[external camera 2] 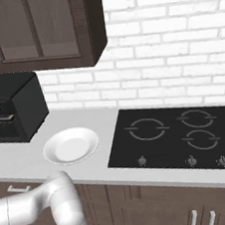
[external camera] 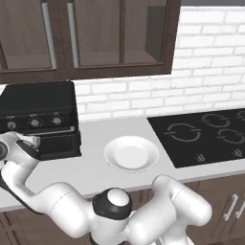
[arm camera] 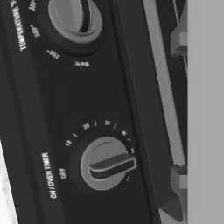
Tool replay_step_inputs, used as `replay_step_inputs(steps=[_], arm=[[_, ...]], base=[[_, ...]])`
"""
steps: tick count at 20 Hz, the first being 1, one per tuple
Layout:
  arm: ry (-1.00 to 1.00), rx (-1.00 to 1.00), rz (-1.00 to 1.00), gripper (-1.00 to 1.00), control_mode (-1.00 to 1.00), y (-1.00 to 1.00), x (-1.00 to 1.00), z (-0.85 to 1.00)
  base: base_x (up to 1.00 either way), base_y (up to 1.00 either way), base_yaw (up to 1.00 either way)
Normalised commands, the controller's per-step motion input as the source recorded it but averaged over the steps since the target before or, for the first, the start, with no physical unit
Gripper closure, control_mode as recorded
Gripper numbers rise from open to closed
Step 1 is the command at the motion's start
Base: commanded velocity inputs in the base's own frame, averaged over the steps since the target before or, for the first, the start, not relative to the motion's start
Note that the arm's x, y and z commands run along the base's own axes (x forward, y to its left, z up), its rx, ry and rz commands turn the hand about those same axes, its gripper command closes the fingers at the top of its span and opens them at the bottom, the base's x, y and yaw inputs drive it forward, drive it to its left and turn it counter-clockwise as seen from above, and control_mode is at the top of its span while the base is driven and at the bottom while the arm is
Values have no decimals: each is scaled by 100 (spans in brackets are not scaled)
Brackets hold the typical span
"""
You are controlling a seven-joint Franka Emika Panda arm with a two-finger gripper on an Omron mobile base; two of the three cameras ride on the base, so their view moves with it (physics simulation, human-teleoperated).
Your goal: Pick up the kebab skewer and baguette bread, and place them inside the toaster oven. Close the toaster oven door and start by setting the timer.
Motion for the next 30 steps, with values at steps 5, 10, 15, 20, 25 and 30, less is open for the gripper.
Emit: replay_step_inputs(steps=[5,10,15,20,25,30], arm=[[3,0,0,-100,-100,1,6,-10],[0,0,0,-100,-100,1,-2,0],[0,-1,0,-100,-100,23,-9,23],[-11,-1,2,-100,-100,21,10,18],[-11,0,5,-100,-100,13,26,0],[-6,0,0,-100,-100,-6,2,11]], base=[[0,0,0],[0,0,0],[0,0,0],[0,0,0],[0,0,0],[0,0,0]])
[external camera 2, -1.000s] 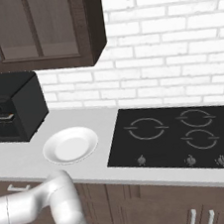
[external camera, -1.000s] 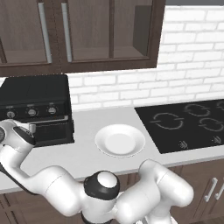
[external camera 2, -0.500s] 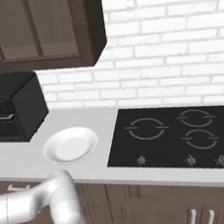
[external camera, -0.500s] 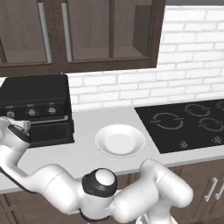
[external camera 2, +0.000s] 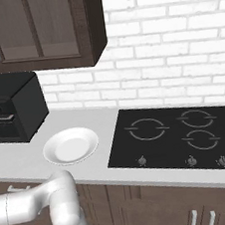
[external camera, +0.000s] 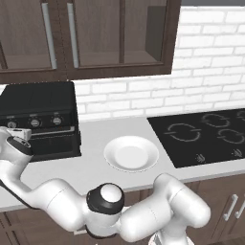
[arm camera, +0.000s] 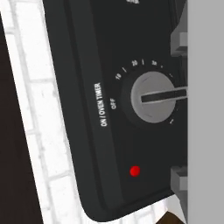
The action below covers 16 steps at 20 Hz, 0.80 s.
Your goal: Pick up the kebab skewer and baguette bread, and place them inside the toaster oven. Close the toaster oven door and start by setting the timer.
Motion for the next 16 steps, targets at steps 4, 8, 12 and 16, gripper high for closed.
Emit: replay_step_inputs(steps=[4,8,12,16], arm=[[-2,0,0,-100,-100,-2,0,23],[-1,0,0,-100,-100,0,0,16],[-4,0,0,-100,-100,-3,0,-1],[-4,0,0,-100,-100,0,0,-10]], base=[[0,0,0],[0,0,0],[0,0,0],[0,0,0]])
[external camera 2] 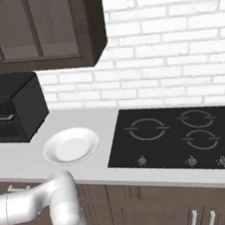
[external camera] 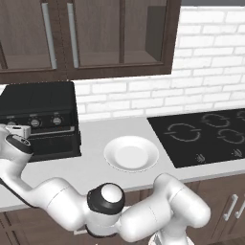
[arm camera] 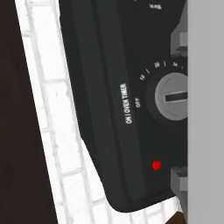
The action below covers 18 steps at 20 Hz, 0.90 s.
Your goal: Pick up the kebab skewer and baguette bread, and place them inside the toaster oven. Close the toaster oven door and start by setting the timer.
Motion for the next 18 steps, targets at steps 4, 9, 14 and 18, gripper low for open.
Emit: replay_step_inputs(steps=[4,9,14,18], arm=[[-4,0,1,-100,-100,-5,0,-21],[-1,0,0,-100,-100,-13,1,4],[0,0,0,-100,-100,-2,4,12],[0,0,0,-100,-100,0,4,1]], base=[[0,0,0],[0,0,0],[0,0,0],[0,0,0]])
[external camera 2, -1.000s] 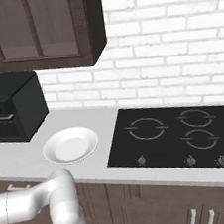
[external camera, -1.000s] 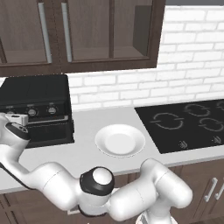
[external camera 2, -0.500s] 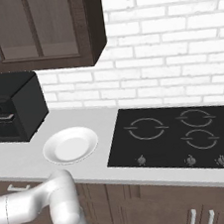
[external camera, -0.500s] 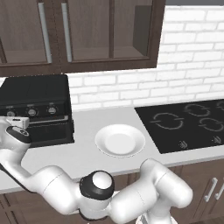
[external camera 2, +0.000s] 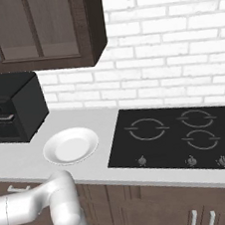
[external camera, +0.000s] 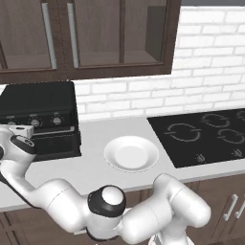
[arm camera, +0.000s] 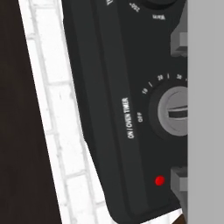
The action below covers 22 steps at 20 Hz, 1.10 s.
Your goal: Pick up the kebab skewer and baguette bread, and place them inside the toaster oven. Close the toaster oven door and start by setting the timer.
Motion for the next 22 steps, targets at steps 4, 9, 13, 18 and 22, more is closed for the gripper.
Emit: replay_step_inputs(steps=[4,9,13,18,22], arm=[[0,0,0,-100,-100,0,0,0],[0,0,0,-100,-100,0,0,0],[0,0,0,-100,-100,0,0,0],[0,0,0,100,-100,0,0,0],[0,0,0,100,-100,0,0,0]], base=[[0,0,0],[0,0,0],[0,0,0],[0,0,0],[0,0,0]])
